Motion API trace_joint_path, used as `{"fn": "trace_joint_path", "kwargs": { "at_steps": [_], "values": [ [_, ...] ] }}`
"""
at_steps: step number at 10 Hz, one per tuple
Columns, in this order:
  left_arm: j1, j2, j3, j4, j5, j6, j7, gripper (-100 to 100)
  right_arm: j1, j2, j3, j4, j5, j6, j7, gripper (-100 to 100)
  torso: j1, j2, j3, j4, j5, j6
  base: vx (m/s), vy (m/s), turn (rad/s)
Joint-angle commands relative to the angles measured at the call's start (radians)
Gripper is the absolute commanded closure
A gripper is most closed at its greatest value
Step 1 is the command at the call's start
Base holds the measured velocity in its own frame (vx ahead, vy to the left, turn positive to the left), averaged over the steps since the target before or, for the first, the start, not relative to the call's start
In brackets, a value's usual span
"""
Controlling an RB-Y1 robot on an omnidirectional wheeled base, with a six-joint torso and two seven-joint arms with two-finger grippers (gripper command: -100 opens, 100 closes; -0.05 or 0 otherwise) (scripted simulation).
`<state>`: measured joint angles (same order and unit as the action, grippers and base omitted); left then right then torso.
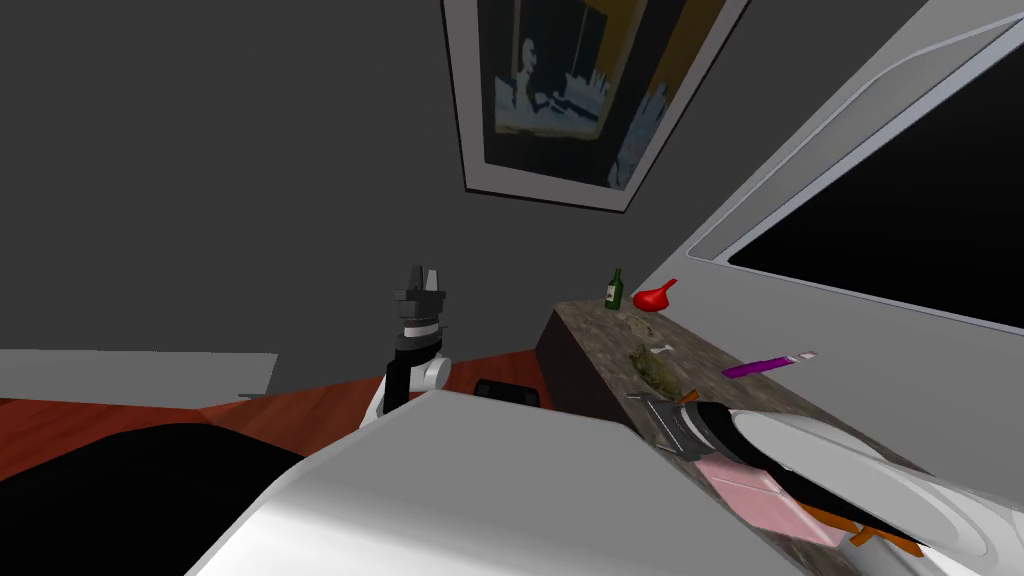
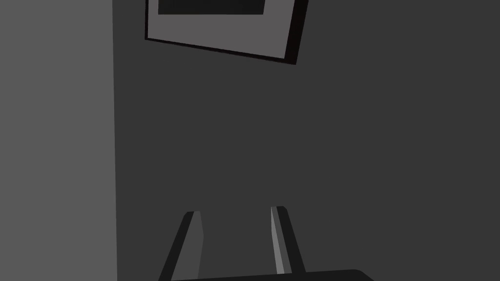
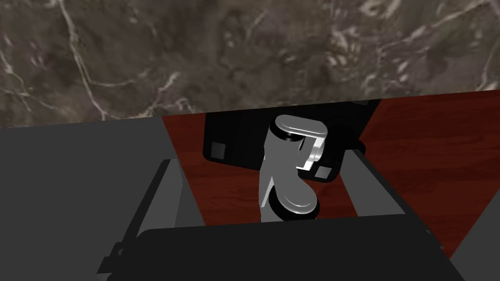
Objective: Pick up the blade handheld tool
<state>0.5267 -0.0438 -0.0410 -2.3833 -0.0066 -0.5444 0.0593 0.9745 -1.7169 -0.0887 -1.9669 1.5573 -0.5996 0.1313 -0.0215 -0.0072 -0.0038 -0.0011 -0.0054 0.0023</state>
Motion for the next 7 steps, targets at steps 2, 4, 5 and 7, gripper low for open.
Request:
{"fn": "trace_joint_path", "kwargs": {
  "at_steps": [2,4,5,7],
  "values": [
    [0.000,0.000,0.000,0.000,0.000,0.000,0.000,0,0.037,-0.019,-0.012,0.023,0.018,-0.002,0.014,-100,-0.005,0.000,0.000,0.000,-0.001,0.000,0.041,-0.273,0.111],
    [0.000,0.000,0.000,0.000,0.000,0.000,0.000,0,0.049,-0.035,-0.015,0.045,0.035,0.001,0.017,-100,0.004,0.000,0.000,0.000,0.001,0.000,0.045,-0.192,0.057],
    [0.000,0.000,0.000,0.000,0.000,0.000,0.000,0,0.052,-0.038,-0.016,0.051,0.039,0.002,0.017,-100,0.002,0.001,0.000,0.000,0.000,0.000,0.035,-0.204,0.045],
    [0.000,0.000,0.000,0.000,0.000,0.000,0.000,0,0.055,-0.033,-0.021,0.051,0.032,0.000,0.024,0,0.010,0.002,0.001,0.000,0.001,0.000,0.010,-0.049,0.009]
  ]
}}
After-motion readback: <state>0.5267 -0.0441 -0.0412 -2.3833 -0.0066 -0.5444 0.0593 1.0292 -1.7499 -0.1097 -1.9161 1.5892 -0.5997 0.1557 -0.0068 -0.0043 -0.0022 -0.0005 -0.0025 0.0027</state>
